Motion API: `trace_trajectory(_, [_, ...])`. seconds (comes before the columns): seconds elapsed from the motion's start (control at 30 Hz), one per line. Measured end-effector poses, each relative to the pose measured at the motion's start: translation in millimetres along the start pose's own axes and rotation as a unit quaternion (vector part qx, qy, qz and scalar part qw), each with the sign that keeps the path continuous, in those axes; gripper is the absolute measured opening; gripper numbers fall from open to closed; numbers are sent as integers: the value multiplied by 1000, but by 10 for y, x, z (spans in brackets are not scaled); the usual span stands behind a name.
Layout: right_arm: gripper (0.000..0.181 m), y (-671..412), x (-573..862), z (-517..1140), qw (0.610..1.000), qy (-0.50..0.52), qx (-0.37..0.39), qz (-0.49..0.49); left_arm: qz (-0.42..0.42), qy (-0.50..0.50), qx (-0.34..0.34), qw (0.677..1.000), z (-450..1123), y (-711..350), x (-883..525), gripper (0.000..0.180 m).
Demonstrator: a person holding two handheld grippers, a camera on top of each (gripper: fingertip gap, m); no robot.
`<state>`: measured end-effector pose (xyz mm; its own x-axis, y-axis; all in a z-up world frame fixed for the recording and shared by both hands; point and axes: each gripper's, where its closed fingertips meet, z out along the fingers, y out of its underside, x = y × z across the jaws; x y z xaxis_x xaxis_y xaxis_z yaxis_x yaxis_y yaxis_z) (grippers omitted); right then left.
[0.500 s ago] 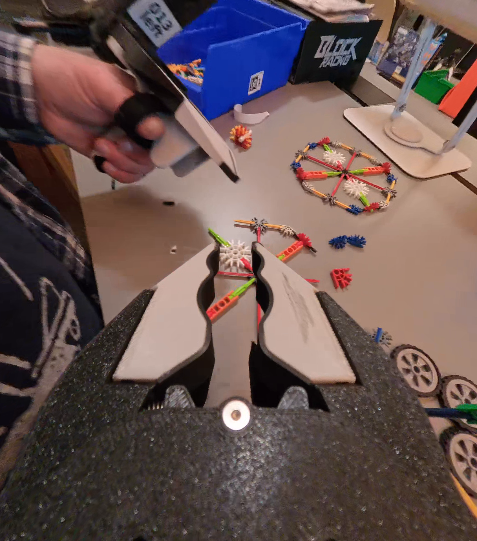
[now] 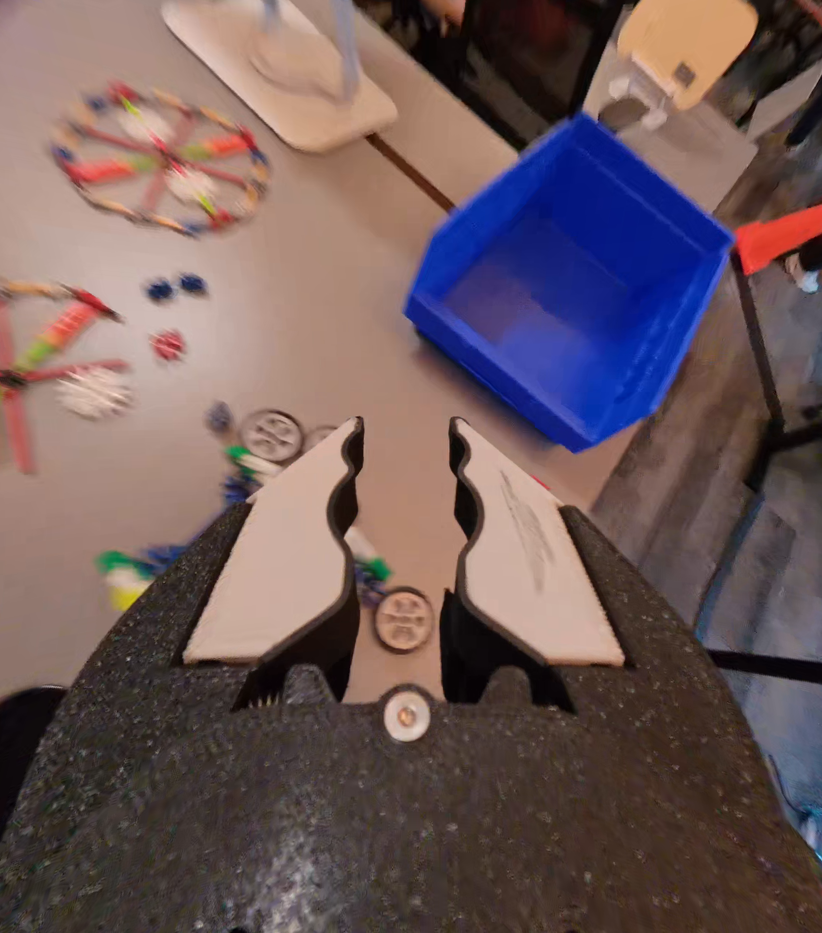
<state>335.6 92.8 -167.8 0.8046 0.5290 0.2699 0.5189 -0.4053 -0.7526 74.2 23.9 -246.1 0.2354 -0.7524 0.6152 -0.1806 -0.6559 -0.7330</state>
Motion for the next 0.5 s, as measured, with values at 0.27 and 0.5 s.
trace_trajectory(0.27, [42,1123,966,1202,983,-108,-134,-58,3,-77,8,997,-64,-13,-93,3])
trace_trajectory(0.5, [27,1348,1130,1532,976,-163,-136,-48,-10,-106,19,994,-46,-73,-68,3])
